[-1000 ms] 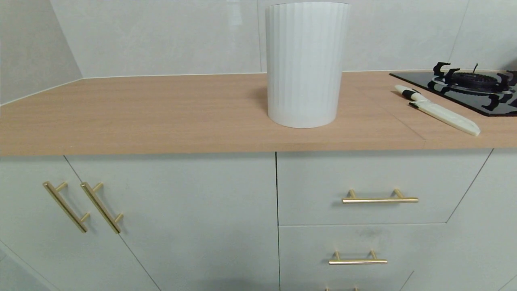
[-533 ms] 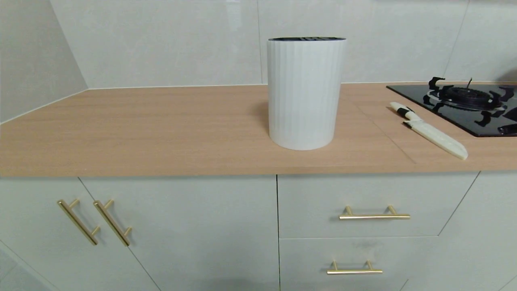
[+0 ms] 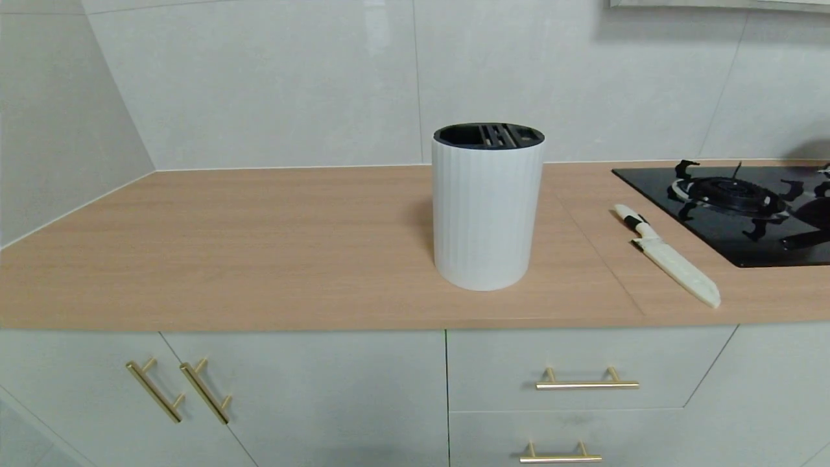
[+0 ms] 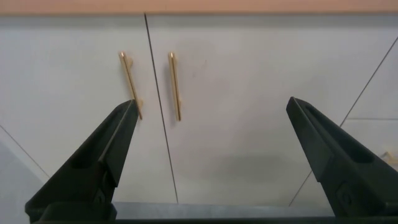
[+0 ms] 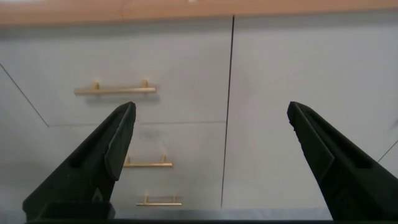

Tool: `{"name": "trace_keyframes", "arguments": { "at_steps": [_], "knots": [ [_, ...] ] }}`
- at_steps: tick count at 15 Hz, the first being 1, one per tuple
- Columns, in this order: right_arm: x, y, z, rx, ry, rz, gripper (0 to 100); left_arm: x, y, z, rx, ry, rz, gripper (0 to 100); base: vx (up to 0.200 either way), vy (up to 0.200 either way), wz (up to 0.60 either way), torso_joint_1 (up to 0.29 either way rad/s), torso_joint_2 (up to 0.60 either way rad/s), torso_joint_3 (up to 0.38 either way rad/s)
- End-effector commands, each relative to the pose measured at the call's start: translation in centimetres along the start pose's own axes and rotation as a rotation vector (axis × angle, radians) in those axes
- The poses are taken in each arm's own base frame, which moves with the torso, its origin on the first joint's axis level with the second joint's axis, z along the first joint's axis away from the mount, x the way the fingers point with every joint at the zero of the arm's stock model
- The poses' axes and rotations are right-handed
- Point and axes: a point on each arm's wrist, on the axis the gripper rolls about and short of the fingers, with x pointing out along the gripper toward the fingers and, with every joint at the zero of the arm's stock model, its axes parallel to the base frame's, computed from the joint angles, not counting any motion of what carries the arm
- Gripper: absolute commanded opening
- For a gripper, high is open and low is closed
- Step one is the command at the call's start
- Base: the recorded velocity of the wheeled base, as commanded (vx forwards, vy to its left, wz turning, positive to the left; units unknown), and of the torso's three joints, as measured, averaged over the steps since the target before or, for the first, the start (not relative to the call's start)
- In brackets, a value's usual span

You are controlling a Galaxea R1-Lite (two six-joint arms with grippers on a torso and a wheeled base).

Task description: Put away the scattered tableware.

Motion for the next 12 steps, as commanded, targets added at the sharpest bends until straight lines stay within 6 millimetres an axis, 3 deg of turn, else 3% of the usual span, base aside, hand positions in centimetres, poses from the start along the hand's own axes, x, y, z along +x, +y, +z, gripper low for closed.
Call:
{"name": "trace_keyframes", "arguments": {
  "at_steps": [1,12],
  "knots": [
    [0.01,0.00,0.00,0.000,0.002,0.000,100,0.01,0.00,-0.03,-0.001,0.001,0.000,100,0.000,0.000,0.00,0.173,-0.48,-0.320],
    [0.01,-0.01,0.00,0.000,0.002,-0.002,100,0.01,0.00,-0.03,-0.001,0.001,0.000,100,0.000,0.000,0.00,0.204,-0.50,-0.306]
  ]
}}
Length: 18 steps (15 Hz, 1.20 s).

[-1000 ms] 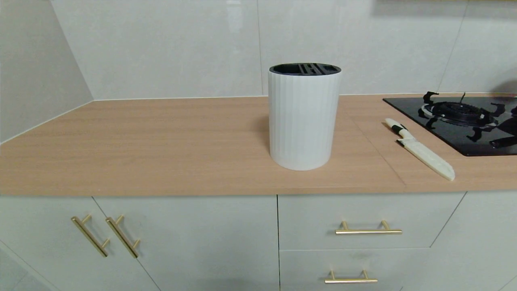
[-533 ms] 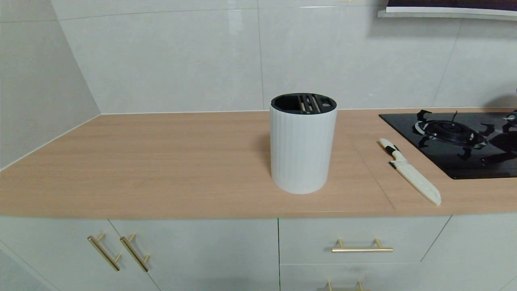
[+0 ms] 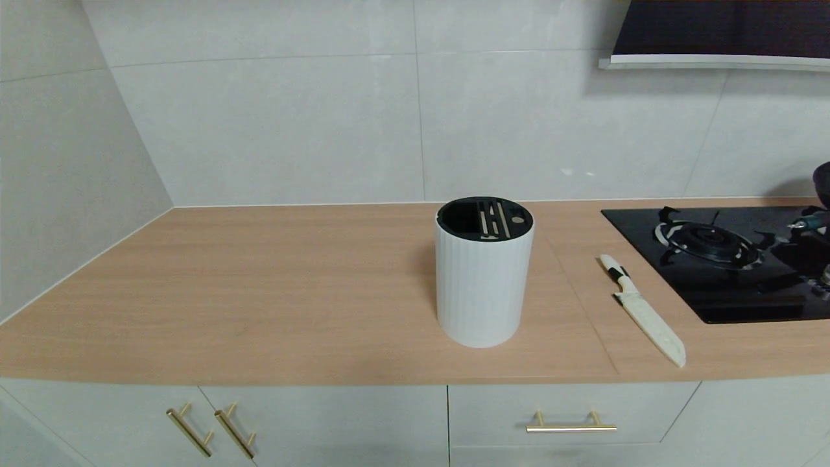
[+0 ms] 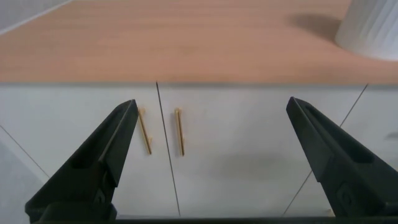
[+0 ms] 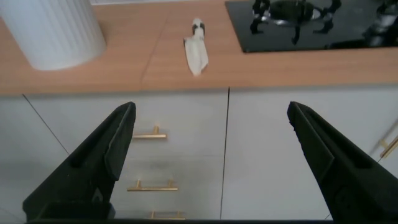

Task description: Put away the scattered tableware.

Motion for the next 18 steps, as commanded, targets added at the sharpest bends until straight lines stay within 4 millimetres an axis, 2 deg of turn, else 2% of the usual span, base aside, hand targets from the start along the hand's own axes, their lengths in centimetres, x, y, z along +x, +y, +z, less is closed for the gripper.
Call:
{"name": "trace_keyframes", "arguments": {
  "at_steps": [1,12,18],
  "knots": [
    [0.01,0.00,0.00,0.000,0.002,0.000,100,0.00,0.00,-0.01,0.000,0.001,0.001,100,0.000,0.000,0.00,0.246,-0.55,-0.320],
    [0.01,0.00,0.00,0.000,0.002,-0.001,100,0.00,0.00,-0.01,0.000,0.001,0.001,100,0.000,0.000,0.00,0.239,-0.52,-0.286],
    [0.01,0.00,0.00,-0.017,0.002,0.002,100,-0.01,0.00,0.03,0.000,-0.001,0.001,100,0.000,0.000,0.00,0.028,-0.06,-0.031]
  ]
}}
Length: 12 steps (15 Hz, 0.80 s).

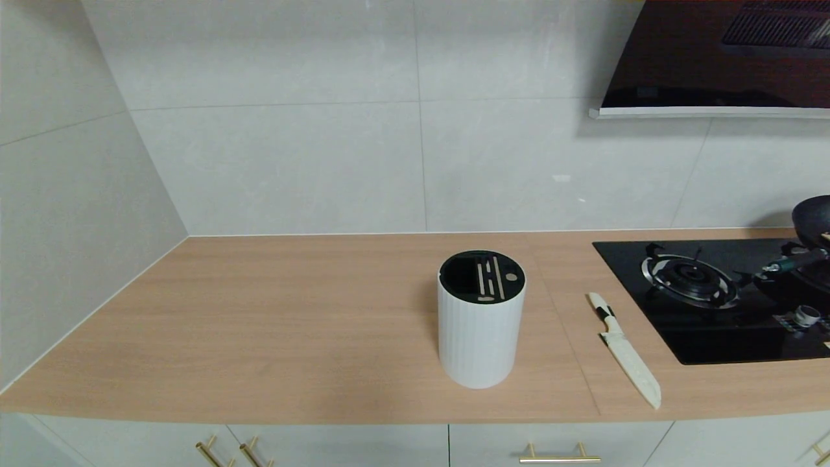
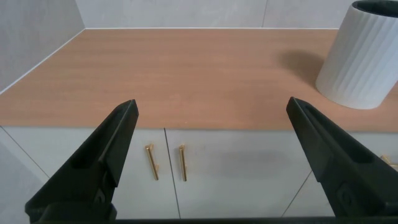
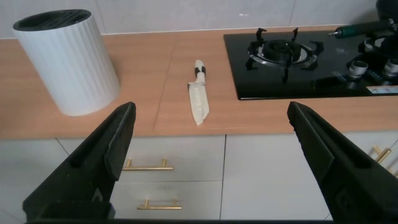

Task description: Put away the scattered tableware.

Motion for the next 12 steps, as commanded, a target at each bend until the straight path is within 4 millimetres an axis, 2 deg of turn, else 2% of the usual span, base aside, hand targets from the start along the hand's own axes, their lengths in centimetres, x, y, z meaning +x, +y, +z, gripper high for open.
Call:
{"name": "trace_keyframes", "arguments": {
  "at_steps": [1,4,5,6,7,8,9,10,12],
  "knots": [
    [0.0,0.0,0.0,-0.015,0.002,0.001,100,0.0,0.0,0.0,0.000,0.000,0.000,100,0.000,0.000,0.00,0.000,0.00,0.000],
    [0.1,0.0,0.0,-0.025,0.013,0.007,100,0.0,0.0,0.0,0.000,-0.002,0.000,100,0.000,0.000,0.00,0.000,0.00,0.000],
    [0.2,0.0,0.8,-0.022,0.017,0.024,100,0.0,0.0,0.0,0.000,0.000,0.000,100,0.000,0.000,0.00,0.000,0.00,0.000],
    [0.0,0.1,3.4,-0.006,-0.013,0.056,100,0.0,0.0,0.0,0.000,0.000,0.000,100,0.000,0.000,0.00,0.000,0.00,0.000],
    [0.1,0.2,5.3,0.013,-0.022,0.079,100,0.0,0.0,0.0,0.000,0.000,0.000,100,0.000,0.000,0.00,0.000,0.00,0.000],
    [1.7,0.3,8.4,0.021,0.037,0.111,100,0.0,0.0,0.0,0.000,0.000,0.000,100,0.000,0.000,0.00,0.000,0.00,0.000],
    [2.9,0.3,9.8,0.023,0.076,0.113,100,0.0,0.0,0.0,0.000,0.000,0.000,100,0.000,0.000,0.00,0.000,0.00,0.000],
    [5.6,0.4,12.0,0.026,0.152,0.112,100,0.0,0.0,0.0,0.000,-0.002,0.000,100,0.000,0.000,0.00,0.000,0.00,0.000],
    [10.4,0.4,14.2,0.032,0.267,0.106,100,0.0,0.0,0.0,0.000,0.000,0.000,100,0.000,0.000,0.00,0.000,0.00,0.000]
  ]
}}
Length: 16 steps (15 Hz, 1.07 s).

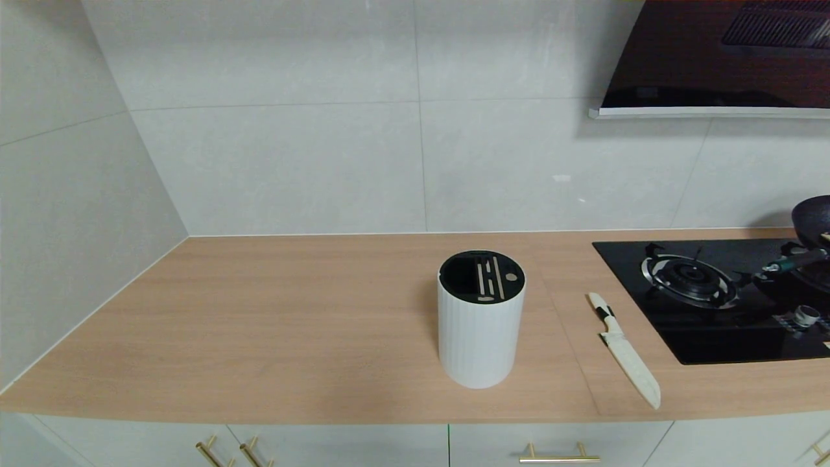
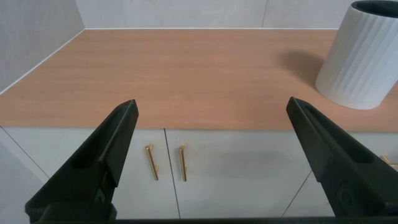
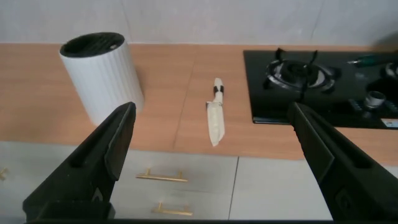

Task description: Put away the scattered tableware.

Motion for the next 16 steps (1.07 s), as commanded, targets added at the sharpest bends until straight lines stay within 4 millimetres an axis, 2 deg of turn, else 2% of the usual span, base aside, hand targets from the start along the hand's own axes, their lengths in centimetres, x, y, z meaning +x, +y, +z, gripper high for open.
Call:
{"name": "trace_keyframes", "arguments": {
  "at_steps": [1,3,4,6,7,9,10,11,12,14,15,16],
  "knots": [
    [10.0,-0.7,5.9,0.029,0.244,0.008,100,0.0,0.0,0.0,0.000,0.000,0.000,100,0.000,0.000,0.00,0.000,0.00,0.000],
    [15.6,-1.1,6.0,0.035,0.334,0.006,100,0.0,0.0,0.0,0.000,0.000,0.000,100,0.000,0.000,0.00,0.000,0.00,0.000],
    [18.6,-1.3,5.3,0.037,0.384,0.008,100,0.0,0.0,0.0,0.000,-0.002,0.000,100,0.000,0.000,0.00,0.000,0.00,0.000],
    [22.8,-1.7,4.1,0.029,0.428,-0.027,100,0.0,0.0,0.0,0.000,0.000,0.000,100,0.000,0.000,0.00,0.000,0.00,0.000],
    [24.3,-1.9,3.1,0.021,0.458,-0.041,100,0.0,0.0,0.0,0.000,0.000,0.000,100,0.000,0.000,0.00,0.000,0.00,0.000],
    [25.6,-1.9,1.6,0.020,0.512,-0.033,100,0.0,0.0,0.0,0.000,-0.002,0.000,100,0.000,0.000,0.00,0.000,0.00,0.000],
    [27.6,-1.5,-0.8,0.007,0.600,-0.031,100,0.0,0.0,0.0,0.000,-0.002,0.000,100,0.000,0.000,0.00,0.000,0.00,0.000],
    [28.6,-1.5,-1.9,0.005,0.622,-0.036,100,0.0,0.0,0.0,-0.002,0.000,0.000,100,0.000,0.000,0.00,0.000,0.00,0.000],
    [30.2,-1.3,-4.2,-0.009,0.656,-0.032,100,0.0,0.0,0.0,-0.002,0.000,0.000,100,0.000,0.000,0.00,0.000,0.00,0.000],
    [32.1,-1.1,-7.1,-0.033,0.696,-0.062,100,0.0,0.0,0.0,-0.002,0.000,0.000,100,0.000,0.000,0.00,0.000,0.00,0.000],
    [33.2,-1.0,-9.3,-0.060,0.714,-0.087,100,0.0,0.0,0.0,-0.002,0.000,0.000,100,0.000,0.000,0.00,0.000,0.00,0.000],
    [33.7,-0.9,-10.3,-0.064,0.719,-0.089,100,0.0,0.0,0.0,-0.002,0.000,0.000,100,0.000,0.000,0.00,0.000,0.00,0.000]
  ]
}}
